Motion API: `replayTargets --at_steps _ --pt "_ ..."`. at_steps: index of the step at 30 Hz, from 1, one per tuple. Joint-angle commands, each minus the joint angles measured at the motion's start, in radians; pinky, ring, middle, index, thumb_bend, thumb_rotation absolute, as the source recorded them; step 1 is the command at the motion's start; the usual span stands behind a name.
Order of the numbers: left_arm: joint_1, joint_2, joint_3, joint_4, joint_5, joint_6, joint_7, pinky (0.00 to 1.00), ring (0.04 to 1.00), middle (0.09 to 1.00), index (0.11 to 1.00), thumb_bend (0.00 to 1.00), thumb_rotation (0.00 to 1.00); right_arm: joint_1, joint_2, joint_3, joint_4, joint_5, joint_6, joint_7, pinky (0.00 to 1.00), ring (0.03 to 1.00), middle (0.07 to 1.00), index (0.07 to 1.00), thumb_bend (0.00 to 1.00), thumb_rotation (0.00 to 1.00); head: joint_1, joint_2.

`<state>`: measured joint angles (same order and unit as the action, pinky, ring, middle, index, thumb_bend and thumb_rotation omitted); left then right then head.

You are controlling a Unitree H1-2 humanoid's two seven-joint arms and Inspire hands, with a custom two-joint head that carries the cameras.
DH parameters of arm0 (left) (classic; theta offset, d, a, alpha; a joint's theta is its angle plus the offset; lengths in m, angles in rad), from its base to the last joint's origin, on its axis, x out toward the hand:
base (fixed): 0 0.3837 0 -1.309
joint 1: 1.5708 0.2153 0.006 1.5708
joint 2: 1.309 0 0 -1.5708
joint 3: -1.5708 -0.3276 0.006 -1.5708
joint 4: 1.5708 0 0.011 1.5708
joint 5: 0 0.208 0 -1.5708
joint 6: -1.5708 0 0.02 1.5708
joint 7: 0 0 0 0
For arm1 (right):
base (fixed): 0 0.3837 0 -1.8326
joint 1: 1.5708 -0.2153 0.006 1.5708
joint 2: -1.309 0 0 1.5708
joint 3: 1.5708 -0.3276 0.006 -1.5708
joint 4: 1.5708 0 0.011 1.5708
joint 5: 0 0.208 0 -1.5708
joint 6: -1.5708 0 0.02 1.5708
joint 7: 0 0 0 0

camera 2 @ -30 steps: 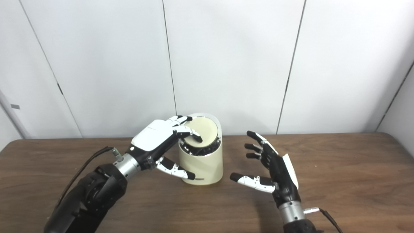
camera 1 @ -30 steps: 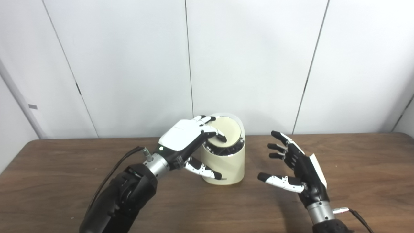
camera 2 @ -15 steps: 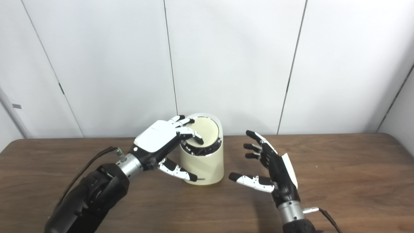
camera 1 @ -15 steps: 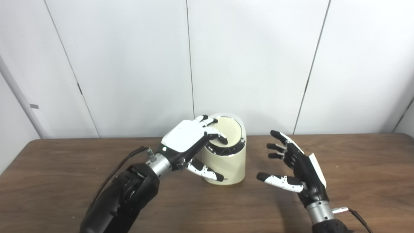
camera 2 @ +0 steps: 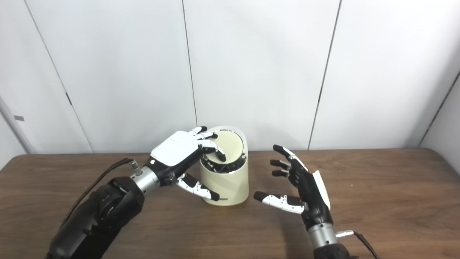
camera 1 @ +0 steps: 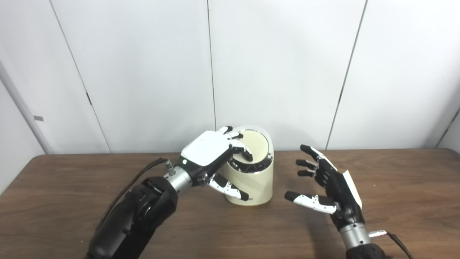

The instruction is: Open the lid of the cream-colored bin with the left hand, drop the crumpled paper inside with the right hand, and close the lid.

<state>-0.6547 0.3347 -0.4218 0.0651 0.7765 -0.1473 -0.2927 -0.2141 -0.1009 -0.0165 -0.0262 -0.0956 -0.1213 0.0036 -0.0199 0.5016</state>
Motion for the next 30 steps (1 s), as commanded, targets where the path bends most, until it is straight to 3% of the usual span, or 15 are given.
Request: replayTargets --at_steps 1,12,20,27,30 --pt "0.001 0.019 -0.030 0.015 0.015 0.016 -0.077 1.00 0.920 0.728 0.705 0.96 0.32 -0.027 0.003 -0.004 -0.030 0.006 -0.008 -0.007 0.68 0.780 0.902 0.827 0.83 0.22 -0.001 0.000" --pt "0.003 0.025 -0.031 0.012 0.018 0.009 -0.047 0.99 0.919 0.738 0.722 0.95 0.33 -0.028 0.004 -0.005 -0.028 -0.004 -0.013 -0.013 0.67 0.777 0.900 0.827 0.83 0.22 -0.001 -0.003" --pt "0.032 -0.001 0.017 -0.013 0.019 0.035 0.040 0.97 0.950 0.806 0.801 0.91 0.30 -0.025 0.002 -0.003 -0.031 -0.006 -0.009 -0.012 0.67 0.780 0.898 0.826 0.82 0.22 0.003 -0.004" --pt "0.067 -0.049 0.092 -0.004 0.024 0.012 0.200 0.86 0.938 0.840 0.839 0.80 0.32 -0.025 0.002 -0.003 -0.024 -0.011 -0.019 -0.014 0.66 0.772 0.898 0.828 0.80 0.22 0.004 -0.004" --pt "0.071 -0.057 0.106 0.006 0.018 -0.002 0.231 0.85 0.932 0.843 0.844 0.79 0.31 -0.026 0.001 -0.003 -0.022 -0.009 -0.019 -0.012 0.66 0.776 0.901 0.828 0.79 0.22 0.005 -0.006"
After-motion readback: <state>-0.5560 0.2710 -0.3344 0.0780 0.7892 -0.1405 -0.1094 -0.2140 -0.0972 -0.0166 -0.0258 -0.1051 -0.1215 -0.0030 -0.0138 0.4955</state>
